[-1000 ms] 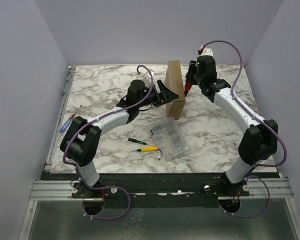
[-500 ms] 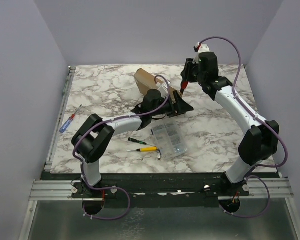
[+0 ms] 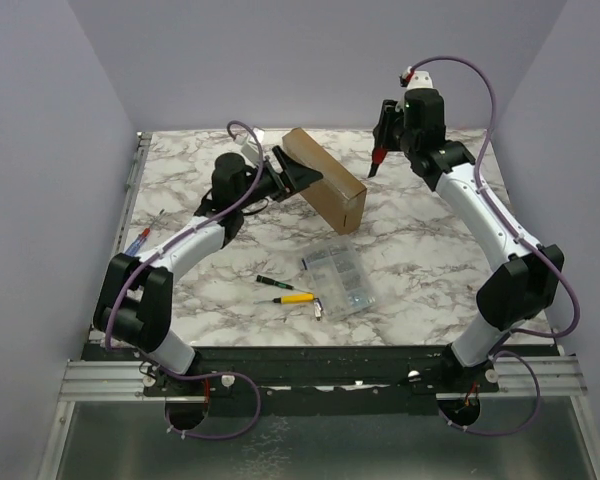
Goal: Unpack the express box
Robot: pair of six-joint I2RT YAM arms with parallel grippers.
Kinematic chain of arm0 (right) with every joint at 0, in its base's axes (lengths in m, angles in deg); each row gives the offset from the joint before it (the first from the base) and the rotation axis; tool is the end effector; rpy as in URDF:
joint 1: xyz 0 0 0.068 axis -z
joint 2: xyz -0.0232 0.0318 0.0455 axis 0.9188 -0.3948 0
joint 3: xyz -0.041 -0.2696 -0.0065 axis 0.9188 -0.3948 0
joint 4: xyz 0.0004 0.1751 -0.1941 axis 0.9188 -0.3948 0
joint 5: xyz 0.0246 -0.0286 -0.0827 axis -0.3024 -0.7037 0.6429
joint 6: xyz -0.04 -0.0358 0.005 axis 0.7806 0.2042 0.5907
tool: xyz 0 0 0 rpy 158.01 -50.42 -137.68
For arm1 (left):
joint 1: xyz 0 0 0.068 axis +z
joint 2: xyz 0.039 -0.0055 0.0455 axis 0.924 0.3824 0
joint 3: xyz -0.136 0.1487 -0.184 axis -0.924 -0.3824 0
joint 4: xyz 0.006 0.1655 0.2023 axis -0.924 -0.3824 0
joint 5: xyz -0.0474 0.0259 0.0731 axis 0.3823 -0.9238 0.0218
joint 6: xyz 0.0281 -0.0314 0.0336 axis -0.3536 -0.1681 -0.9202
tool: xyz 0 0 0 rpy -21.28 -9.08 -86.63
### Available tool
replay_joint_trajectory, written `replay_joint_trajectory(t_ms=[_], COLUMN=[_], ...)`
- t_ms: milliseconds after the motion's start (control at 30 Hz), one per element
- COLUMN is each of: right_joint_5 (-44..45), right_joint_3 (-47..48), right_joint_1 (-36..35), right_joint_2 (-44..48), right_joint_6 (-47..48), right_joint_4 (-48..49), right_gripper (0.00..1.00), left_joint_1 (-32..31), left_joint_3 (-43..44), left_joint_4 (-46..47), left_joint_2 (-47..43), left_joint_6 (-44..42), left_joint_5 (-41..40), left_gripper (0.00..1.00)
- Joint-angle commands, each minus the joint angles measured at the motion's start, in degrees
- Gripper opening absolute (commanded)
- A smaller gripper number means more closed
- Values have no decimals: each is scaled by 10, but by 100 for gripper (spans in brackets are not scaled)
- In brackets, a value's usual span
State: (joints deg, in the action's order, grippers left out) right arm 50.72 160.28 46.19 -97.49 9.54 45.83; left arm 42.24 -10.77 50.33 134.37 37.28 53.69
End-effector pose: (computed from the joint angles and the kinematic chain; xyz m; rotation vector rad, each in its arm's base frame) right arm 0.3729 0.1324 0.3907 -0.0419 1.9399 0.1701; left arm 0.3220 -0.1720 0.2911 -0.0597 1.8643 -1.4967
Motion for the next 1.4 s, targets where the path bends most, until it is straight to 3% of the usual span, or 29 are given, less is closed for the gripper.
replay_joint_trajectory(t_ms=[0, 167, 333, 467, 733, 1167, 1367], right_joint_5=[31, -6, -41, -99, -88, -56, -24], right_joint_3=[50, 154, 212, 203, 137, -137, -168], right_joint_1=[-1, 0, -1, -8, -19, -18, -17], right_joint_2=[-30, -105, -159, -179, -151, 80, 103], right_joint_6=[13, 7, 1, 44, 56, 13, 28], right_joint_4=[-26, -47, -42, -14, 2, 29, 38], right_gripper=[0, 0, 0, 0, 0, 0, 0], left_joint_1=[61, 76, 18, -32, -98, -208, -210], left_joint_3=[18, 31, -3, 8, 82, 125, 76], left_joint_4=[-87, -111, -110, -108, -107, -107, -109], left_joint_2=[-27, -23, -23, 22, 112, 157, 124], left_joint_6=[-47, -66, -67, -66, -68, -51, -46], left_joint_5=[27, 1, -102, -151, -178, -157, -141], left_gripper=[80, 72, 68, 61, 50, 51, 70])
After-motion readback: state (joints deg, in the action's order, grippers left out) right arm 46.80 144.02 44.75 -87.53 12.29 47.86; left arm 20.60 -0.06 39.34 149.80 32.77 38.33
